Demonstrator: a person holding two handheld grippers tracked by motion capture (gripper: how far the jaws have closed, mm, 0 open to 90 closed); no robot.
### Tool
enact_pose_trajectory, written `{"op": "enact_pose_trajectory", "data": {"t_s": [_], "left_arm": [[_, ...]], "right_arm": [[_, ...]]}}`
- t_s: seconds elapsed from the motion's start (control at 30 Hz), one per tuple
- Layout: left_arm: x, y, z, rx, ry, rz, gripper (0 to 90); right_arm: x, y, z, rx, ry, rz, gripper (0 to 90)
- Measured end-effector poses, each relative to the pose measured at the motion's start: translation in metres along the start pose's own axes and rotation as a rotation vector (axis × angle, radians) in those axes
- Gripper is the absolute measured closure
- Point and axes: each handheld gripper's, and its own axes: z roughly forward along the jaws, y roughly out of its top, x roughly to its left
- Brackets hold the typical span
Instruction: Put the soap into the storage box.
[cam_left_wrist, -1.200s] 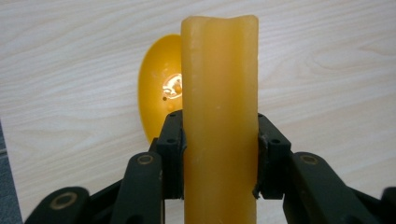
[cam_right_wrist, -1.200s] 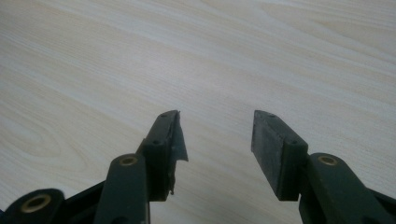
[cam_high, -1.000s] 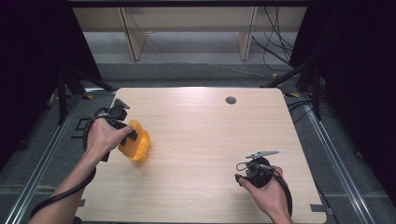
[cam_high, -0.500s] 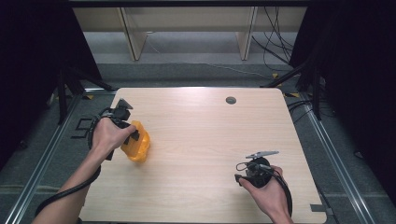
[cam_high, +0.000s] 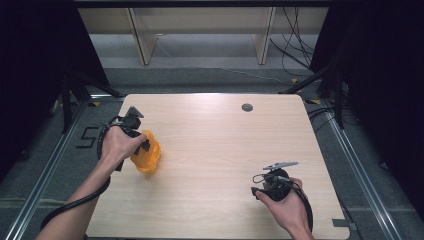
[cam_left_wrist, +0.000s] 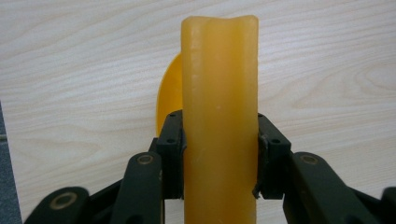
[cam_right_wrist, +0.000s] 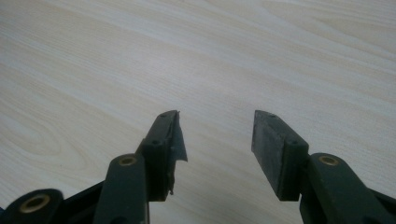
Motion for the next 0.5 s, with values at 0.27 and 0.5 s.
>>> {"op": "enact_pose_trajectory", "data": {"t_s": [0.27,0.5], "left_arm": [[-0.0021,0.0003,0.0059,0.004,0.005,-0.004,60.8],[-0.0029,-0.0005,0.0095,0.007,0.015,-0.016,60.8]], "right_arm": [[-0.0013,0.0000,0.0005,0.001,-0.004,-0.014,51.7],[-0.0017,-0.0001,0.0011,0.002,0.004,-0.014,51.5]]}}
